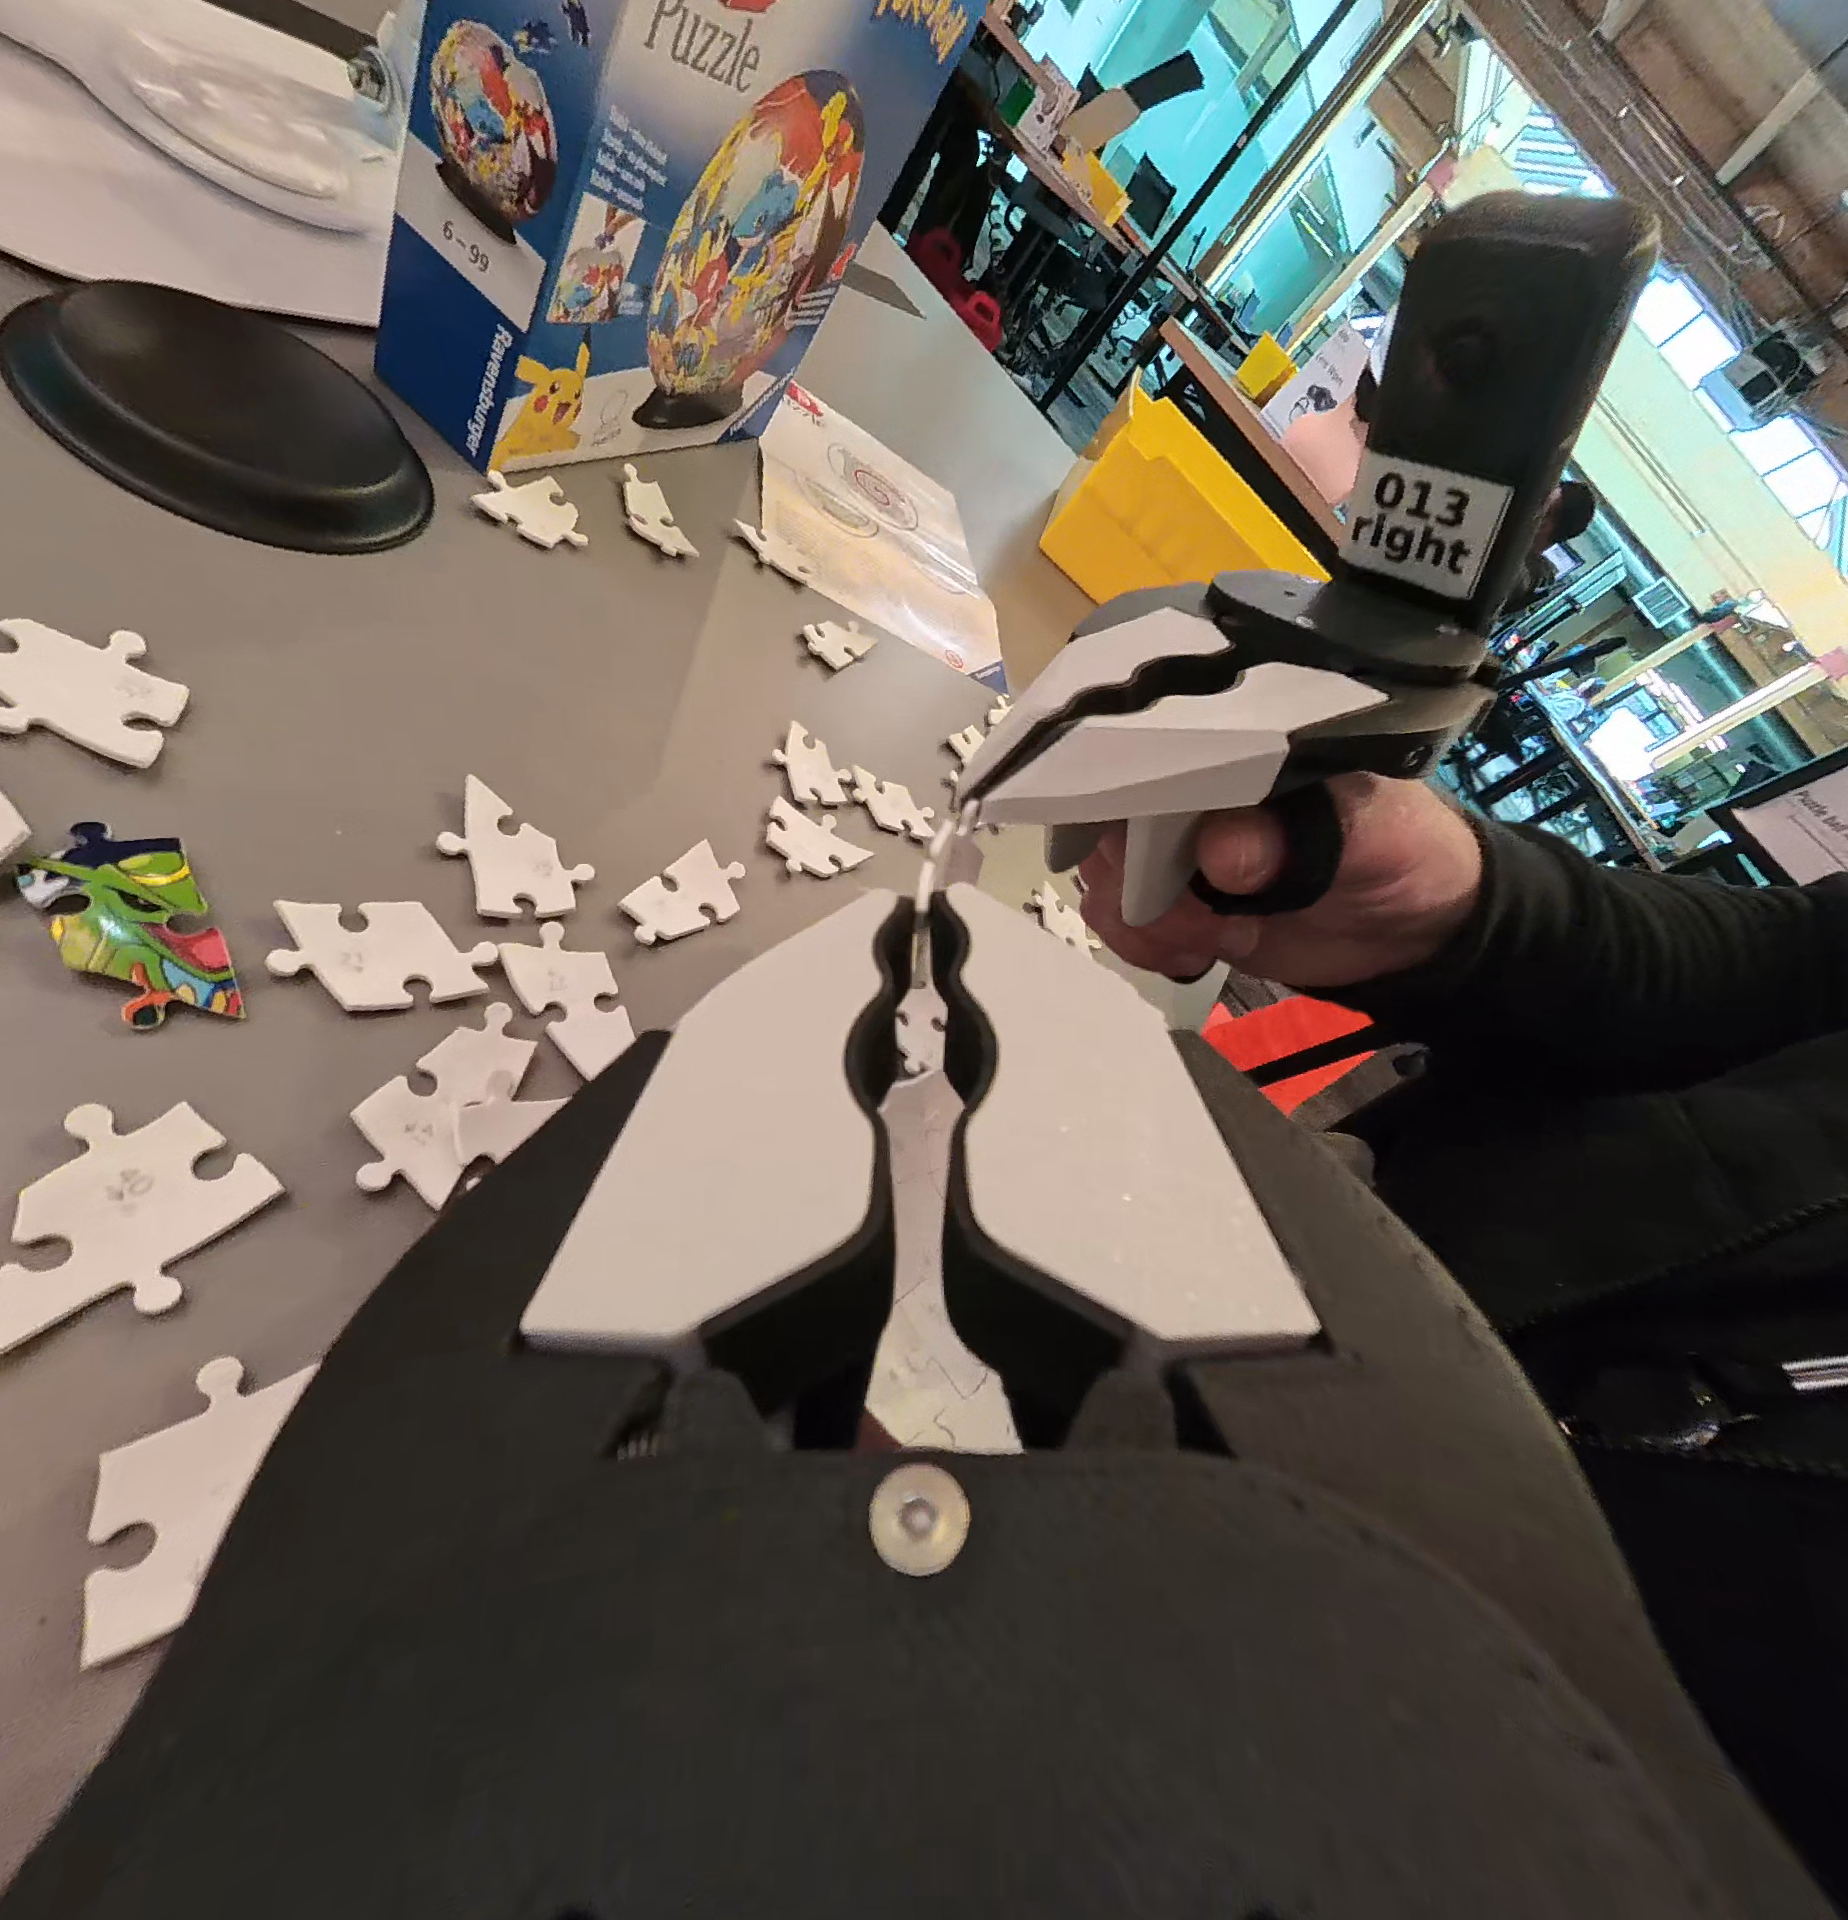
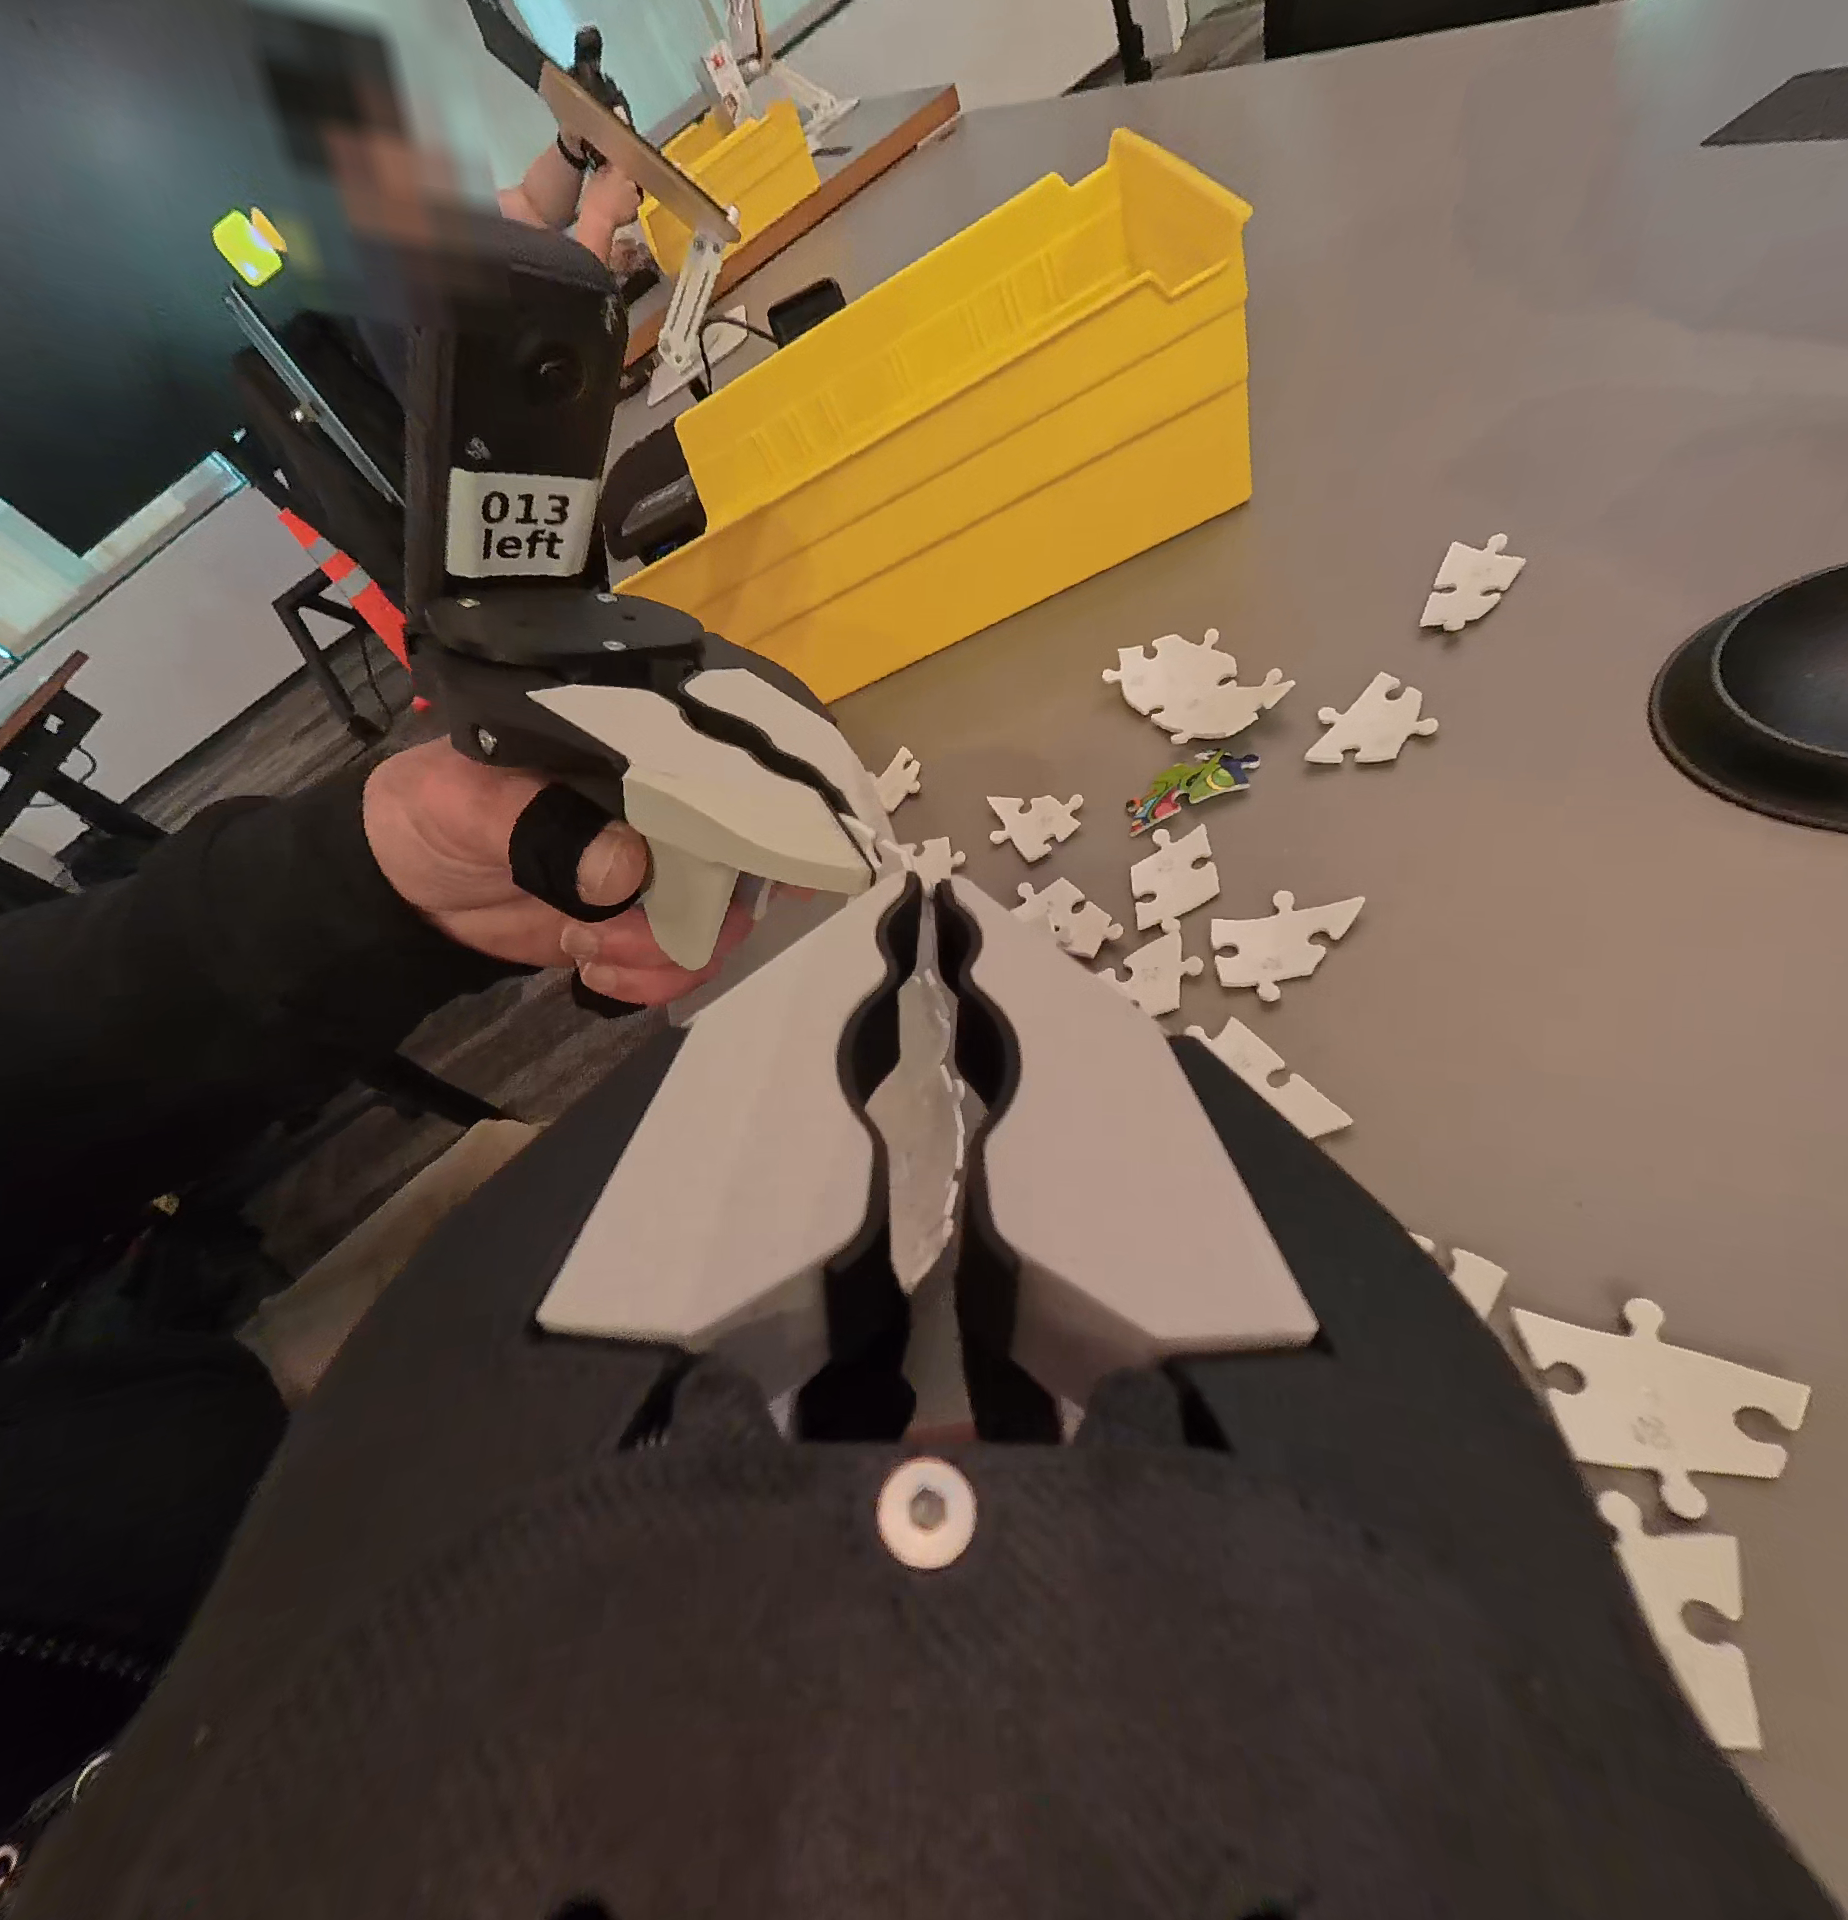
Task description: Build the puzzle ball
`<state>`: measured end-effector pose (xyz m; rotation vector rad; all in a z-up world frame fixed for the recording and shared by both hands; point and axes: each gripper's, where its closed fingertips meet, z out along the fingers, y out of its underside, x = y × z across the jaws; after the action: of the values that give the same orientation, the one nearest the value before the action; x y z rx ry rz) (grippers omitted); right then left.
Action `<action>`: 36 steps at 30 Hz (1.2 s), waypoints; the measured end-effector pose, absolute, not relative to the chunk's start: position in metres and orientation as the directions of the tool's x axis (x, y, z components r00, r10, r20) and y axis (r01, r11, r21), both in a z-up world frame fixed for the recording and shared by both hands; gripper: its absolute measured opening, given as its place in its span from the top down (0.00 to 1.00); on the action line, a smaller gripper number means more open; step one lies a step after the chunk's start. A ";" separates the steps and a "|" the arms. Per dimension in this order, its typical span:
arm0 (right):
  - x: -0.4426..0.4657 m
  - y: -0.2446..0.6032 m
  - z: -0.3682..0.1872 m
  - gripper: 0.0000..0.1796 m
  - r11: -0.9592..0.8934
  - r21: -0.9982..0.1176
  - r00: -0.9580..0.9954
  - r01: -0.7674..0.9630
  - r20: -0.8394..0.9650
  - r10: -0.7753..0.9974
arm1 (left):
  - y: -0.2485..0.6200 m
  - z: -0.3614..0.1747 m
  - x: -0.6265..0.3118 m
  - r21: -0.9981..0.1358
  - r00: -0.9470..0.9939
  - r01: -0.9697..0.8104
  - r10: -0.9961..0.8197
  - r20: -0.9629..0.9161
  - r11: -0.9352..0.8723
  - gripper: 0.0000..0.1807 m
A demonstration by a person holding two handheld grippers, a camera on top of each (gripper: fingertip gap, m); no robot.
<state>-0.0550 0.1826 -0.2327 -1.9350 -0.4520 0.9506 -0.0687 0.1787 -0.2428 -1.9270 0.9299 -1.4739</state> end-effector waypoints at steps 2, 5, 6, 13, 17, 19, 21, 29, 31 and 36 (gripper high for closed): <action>-0.053 0.183 -0.231 0.95 -0.527 -0.849 0.625 -0.026 -0.425 0.655 | 0.178 -0.246 -0.068 -0.764 0.166 -0.231 -0.798 0.579 -0.602 0.99; -0.055 0.180 -0.226 0.92 -0.496 -0.862 0.573 0.106 -0.355 0.739 | 0.179 -0.247 -0.068 -0.780 0.156 -0.295 -0.833 0.530 -0.552 0.99; -0.054 0.181 -0.227 0.91 -0.482 -0.860 0.568 0.165 -0.317 0.760 | 0.176 -0.246 -0.067 -0.783 0.138 -0.330 -0.848 0.513 -0.527 0.99; -0.062 0.172 -0.238 0.99 -0.465 -0.779 0.449 0.421 -0.266 0.853 | 0.165 -0.243 -0.060 -0.765 0.003 -0.555 -0.921 0.390 -0.326 0.99; -0.063 0.165 -0.251 1.00 -0.514 -0.729 0.437 0.453 -0.321 0.840 | 0.161 -0.254 -0.061 -0.714 -0.066 -0.657 -0.925 0.374 -0.242 0.99; -0.061 0.163 -0.256 1.00 -0.548 -0.717 0.449 0.431 -0.356 0.819 | 0.160 -0.260 -0.059 -0.698 -0.092 -0.682 -0.921 0.378 -0.219 0.98; -0.058 0.165 -0.259 1.00 -0.581 -0.717 0.477 0.386 -0.384 0.791 | 0.161 -0.263 -0.056 -0.687 -0.092 -0.694 -0.920 0.381 -0.215 0.98; -0.053 0.164 -0.282 1.00 -0.674 -0.708 0.586 0.213 -0.459 0.668 | 0.175 -0.277 -0.071 -0.649 -0.012 -0.733 -0.951 0.310 -0.202 0.86; -0.054 0.162 -0.288 1.00 -0.683 -0.703 0.600 0.200 -0.464 0.652 | 0.174 -0.290 -0.077 -0.622 0.008 -0.755 -0.950 0.311 -0.210 0.85; -0.055 0.166 -0.296 1.00 -0.691 -0.700 0.636 0.180 -0.453 0.625 | 0.175 -0.309 -0.080 -0.588 0.028 -0.780 -0.951 0.306 -0.213 0.86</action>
<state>-0.0552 0.1660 -0.2962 -2.2368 -0.6256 0.9356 -0.0796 0.1745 -0.3093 -2.0490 1.7841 -0.9598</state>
